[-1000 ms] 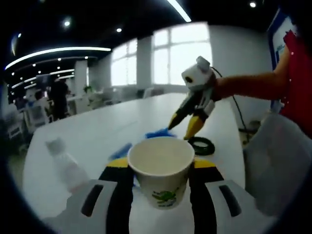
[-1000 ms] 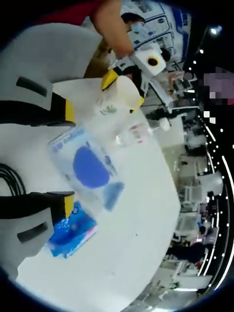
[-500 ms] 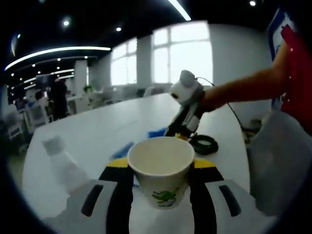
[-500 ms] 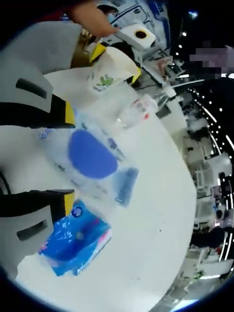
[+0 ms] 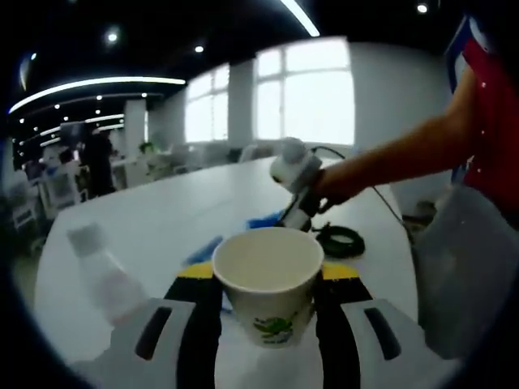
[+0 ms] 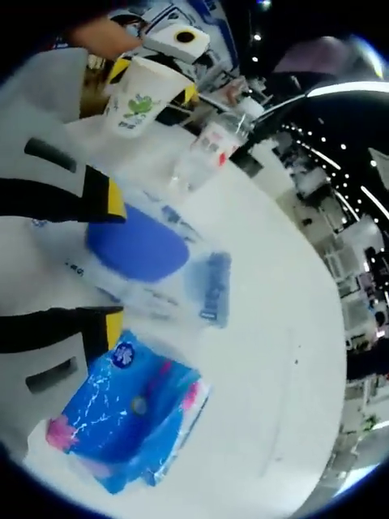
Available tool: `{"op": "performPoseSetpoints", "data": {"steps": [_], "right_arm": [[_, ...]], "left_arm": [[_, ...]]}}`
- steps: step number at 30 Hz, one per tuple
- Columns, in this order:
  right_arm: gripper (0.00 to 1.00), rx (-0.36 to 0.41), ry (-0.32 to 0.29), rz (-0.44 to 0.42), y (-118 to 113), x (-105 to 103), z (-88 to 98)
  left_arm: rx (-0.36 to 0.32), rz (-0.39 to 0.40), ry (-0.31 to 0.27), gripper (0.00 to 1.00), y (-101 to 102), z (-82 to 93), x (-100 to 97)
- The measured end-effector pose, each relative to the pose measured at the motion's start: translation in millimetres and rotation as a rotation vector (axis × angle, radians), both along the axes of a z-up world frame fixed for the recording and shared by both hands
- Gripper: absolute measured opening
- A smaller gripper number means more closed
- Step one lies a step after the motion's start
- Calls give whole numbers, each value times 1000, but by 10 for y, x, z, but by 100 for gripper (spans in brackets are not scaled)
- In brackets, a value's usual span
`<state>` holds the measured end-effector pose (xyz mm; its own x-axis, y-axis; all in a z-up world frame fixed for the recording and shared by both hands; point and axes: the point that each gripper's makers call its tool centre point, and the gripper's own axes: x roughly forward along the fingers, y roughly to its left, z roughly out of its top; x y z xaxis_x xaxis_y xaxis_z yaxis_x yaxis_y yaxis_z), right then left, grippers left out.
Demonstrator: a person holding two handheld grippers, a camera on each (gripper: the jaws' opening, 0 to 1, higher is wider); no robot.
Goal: Arrange the tabletop items into an orderly group along one side of the table until the central work area is clear of visible clutter.
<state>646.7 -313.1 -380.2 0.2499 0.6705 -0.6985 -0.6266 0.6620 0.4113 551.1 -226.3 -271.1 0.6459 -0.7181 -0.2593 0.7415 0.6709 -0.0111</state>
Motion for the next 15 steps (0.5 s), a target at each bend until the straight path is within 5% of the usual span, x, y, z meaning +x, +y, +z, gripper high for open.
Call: {"op": "performPoseSetpoints", "data": {"steps": [15], "right_arm": [[5,-13,37,-82,-128,112,-134]], "left_arm": [[2,2,7,42,3,-12,-8]]}}
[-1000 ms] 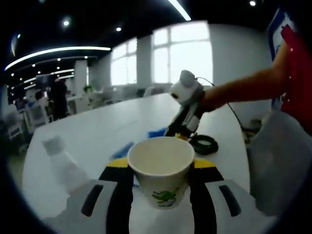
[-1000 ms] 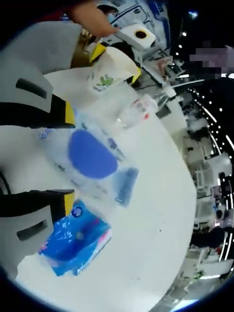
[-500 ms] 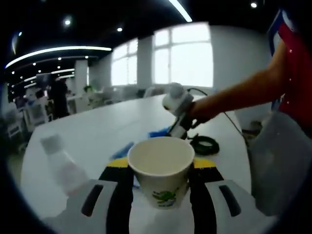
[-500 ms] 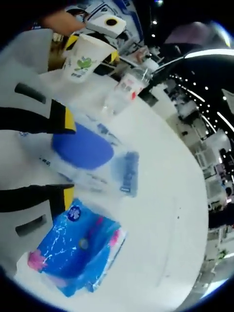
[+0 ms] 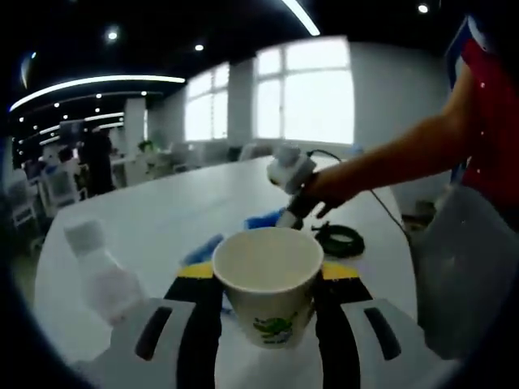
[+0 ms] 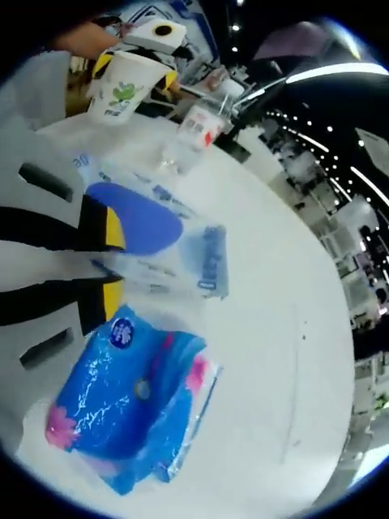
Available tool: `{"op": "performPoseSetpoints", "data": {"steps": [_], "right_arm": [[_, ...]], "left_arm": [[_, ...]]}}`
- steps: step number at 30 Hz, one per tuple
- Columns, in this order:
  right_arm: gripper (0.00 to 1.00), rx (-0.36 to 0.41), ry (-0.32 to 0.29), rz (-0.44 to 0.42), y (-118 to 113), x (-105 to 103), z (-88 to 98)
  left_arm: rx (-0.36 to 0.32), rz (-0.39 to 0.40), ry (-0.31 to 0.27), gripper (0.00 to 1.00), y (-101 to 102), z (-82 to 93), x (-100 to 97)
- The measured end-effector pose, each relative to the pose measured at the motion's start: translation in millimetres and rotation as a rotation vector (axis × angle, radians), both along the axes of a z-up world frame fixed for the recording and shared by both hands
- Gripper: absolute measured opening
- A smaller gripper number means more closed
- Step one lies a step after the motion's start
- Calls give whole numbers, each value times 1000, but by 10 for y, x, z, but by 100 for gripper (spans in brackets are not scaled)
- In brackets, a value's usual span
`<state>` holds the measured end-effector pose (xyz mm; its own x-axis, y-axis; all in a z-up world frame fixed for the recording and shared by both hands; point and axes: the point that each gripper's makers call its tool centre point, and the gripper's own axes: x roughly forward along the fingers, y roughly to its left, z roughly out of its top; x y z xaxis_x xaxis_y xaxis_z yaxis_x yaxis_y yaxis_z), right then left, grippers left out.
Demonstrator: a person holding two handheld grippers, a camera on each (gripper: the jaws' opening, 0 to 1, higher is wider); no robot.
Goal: Arrange the tabletop items into an orderly group along one side of the table until the central work area is clear of visible clutter.
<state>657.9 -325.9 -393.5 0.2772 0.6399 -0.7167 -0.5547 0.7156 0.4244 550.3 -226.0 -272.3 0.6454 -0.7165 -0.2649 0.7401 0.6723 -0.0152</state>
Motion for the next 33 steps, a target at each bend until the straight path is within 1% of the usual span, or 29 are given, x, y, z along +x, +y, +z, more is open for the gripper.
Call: {"op": "performPoseSetpoints", "data": {"steps": [3,6,10,14,22,26,29,32,33], "right_arm": [[4,0,2,-6,1,-15,-12],[3,-2,-10,-1,10,-9,-11],[1,27,-7,-7,5,-12,58],[1,30,-16,-7,-43,-5,116],[1,23,-21,-36,-283,52,175],[1,15,-30,-50,-420,99,199],[1,12,-32,-62,-517,91,234],[1,8,-35,-71,-605,100,246],[1,8,-37,-78,-669,110,253]], "left_arm": [[1,1,1,42,6,-3,-2],[1,3,3,42,10,-7,-2],[2,4,1,42,8,-10,-3],[3,1,3,41,-1,-21,3],[5,-9,3,41,-83,-28,20],[20,-15,6,41,-144,-51,25],[26,-15,10,41,-162,-72,46],[24,-6,6,41,-169,-75,73],[18,5,7,41,-169,-76,96]]}}
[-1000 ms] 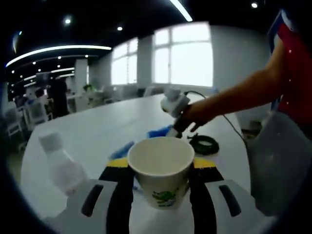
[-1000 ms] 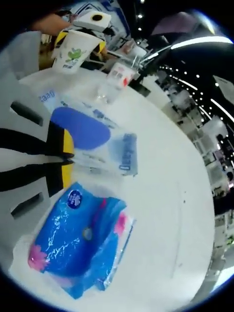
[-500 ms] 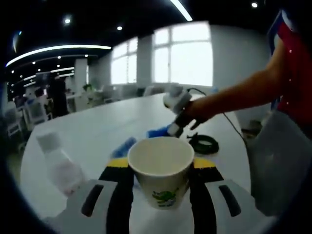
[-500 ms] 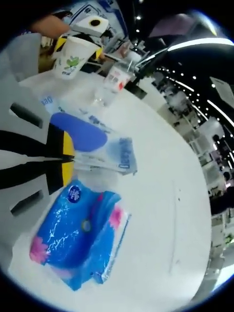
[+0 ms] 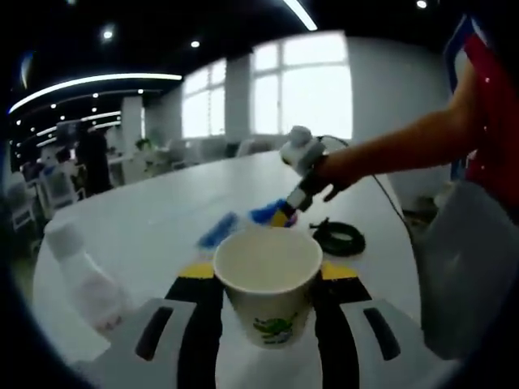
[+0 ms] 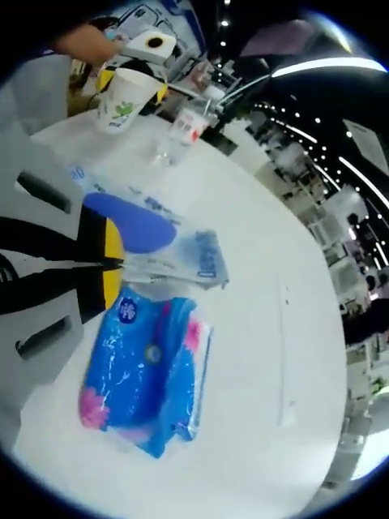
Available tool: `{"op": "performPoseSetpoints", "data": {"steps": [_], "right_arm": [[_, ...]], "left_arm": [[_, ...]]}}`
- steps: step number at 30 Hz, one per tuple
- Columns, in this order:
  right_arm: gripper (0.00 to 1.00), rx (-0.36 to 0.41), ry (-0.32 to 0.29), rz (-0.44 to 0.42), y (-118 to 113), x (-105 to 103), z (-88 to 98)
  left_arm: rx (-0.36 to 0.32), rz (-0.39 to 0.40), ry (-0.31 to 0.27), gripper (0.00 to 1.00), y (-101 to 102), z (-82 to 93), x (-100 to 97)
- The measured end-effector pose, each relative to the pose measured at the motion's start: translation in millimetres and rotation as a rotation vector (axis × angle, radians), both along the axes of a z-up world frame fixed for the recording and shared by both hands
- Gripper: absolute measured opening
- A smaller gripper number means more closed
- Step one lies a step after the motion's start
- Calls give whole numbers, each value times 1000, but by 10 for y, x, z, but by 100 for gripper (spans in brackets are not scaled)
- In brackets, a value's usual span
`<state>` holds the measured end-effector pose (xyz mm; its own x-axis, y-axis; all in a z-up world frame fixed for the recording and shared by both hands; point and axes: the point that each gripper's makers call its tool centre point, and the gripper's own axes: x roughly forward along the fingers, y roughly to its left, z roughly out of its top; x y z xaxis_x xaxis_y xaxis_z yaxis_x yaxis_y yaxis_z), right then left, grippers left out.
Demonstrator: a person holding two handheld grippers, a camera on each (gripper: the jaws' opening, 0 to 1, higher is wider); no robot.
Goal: Arrange the tabletop items into an orderly group along one side of the table until the central work area is clear of visible clutter.
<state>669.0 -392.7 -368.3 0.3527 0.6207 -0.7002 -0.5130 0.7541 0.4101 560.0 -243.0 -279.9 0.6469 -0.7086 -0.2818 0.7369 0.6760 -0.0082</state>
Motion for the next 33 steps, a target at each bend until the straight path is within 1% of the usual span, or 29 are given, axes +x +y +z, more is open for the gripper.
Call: {"op": "performPoseSetpoints", "data": {"steps": [2,5,8,12,15,17,18,19,20,22,24,25,26,27,28,33], "right_arm": [[1,0,0,-8,-74,6,4],[1,-1,-3,-24,-188,20,15],[1,1,-6,-34,-272,31,29],[1,6,-7,-50,-369,20,45],[1,12,-4,-50,-382,20,33],[1,15,-5,-48,-374,15,33],[1,17,-5,-47,-373,15,33],[1,20,-5,-45,-369,17,38],[1,22,-6,-43,-367,16,41],[1,26,-7,-41,-368,20,41],[1,30,-9,-38,-368,22,49],[1,33,-11,-36,-364,21,52],[1,35,-11,-35,-361,20,53],[1,38,-11,-35,-359,20,54],[1,40,-12,-33,-358,19,53],[1,44,-7,-29,-365,2,28]], "left_arm": [[-5,25,-3,40,16,-12,51],[-47,116,1,40,100,-21,170],[-45,155,2,40,135,-65,221],[-34,184,-24,40,104,-72,271],[-14,215,-51,40,71,-73,339],[3,271,-75,40,114,-91,426],[-5,291,-77,40,113,-95,450],[-23,334,-73,40,133,-104,493],[-29,360,-81,40,149,-104,524],[-16,372,-85,40,107,-152,559],[16,414,-100,40,118,-203,609],[25,442,-107,39,143,-221,631],[47,489,-121,39,193,-234,654],[41,519,-128,39,212,-238,671],[26,561,-116,39,240,-273,684],[19,631,-120,39,246,-377,732]]}}
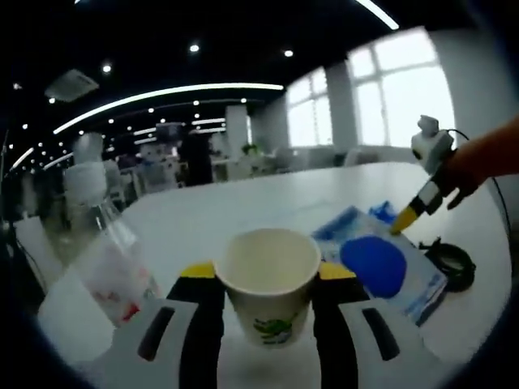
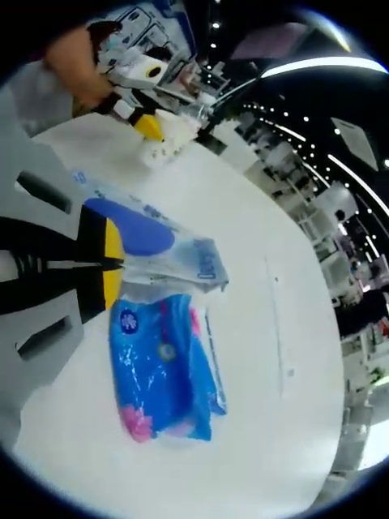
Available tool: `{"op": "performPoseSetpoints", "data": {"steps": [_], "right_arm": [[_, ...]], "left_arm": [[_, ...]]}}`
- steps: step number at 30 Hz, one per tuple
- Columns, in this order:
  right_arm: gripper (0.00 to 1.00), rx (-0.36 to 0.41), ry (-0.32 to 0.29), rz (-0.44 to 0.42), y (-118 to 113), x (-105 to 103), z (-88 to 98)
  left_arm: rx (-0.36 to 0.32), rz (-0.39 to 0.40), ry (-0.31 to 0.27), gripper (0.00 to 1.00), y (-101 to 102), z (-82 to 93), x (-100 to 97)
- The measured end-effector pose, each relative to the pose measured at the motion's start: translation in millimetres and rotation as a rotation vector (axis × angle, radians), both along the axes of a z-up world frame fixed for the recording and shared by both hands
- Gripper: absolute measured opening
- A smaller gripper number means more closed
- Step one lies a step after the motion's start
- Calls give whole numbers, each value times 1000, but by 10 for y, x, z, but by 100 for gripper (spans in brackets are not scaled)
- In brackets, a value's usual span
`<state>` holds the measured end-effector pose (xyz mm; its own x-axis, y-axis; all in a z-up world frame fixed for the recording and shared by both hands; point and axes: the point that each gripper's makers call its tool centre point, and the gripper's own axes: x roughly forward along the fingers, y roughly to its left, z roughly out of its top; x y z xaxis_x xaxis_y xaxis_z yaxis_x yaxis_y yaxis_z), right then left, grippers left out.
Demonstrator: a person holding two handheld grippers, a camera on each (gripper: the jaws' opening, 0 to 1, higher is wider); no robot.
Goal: Arrange the tabletop items into an orderly group along one side of the table until the central work area is clear of visible clutter.
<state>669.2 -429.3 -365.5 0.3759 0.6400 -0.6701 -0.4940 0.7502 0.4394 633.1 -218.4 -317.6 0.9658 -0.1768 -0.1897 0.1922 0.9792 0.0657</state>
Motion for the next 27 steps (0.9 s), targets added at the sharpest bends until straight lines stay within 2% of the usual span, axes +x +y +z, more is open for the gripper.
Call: {"op": "performPoseSetpoints", "data": {"steps": [6,7,9,10,12,27], "right_arm": [[1,7,5,8,28,-15,-19],[1,9,5,10,38,-19,-21],[1,11,7,15,58,-15,-34],[1,13,8,16,72,-28,-29],[1,15,11,17,83,-16,-39],[1,29,14,22,137,-33,-20]], "left_arm": [[26,75,-12,39,95,-39,41],[-2,84,-12,39,108,-51,54],[26,103,-16,39,148,-61,68],[9,104,-15,39,153,-67,79],[42,115,-15,39,180,-71,77],[29,162,20,40,302,-242,61]]}}
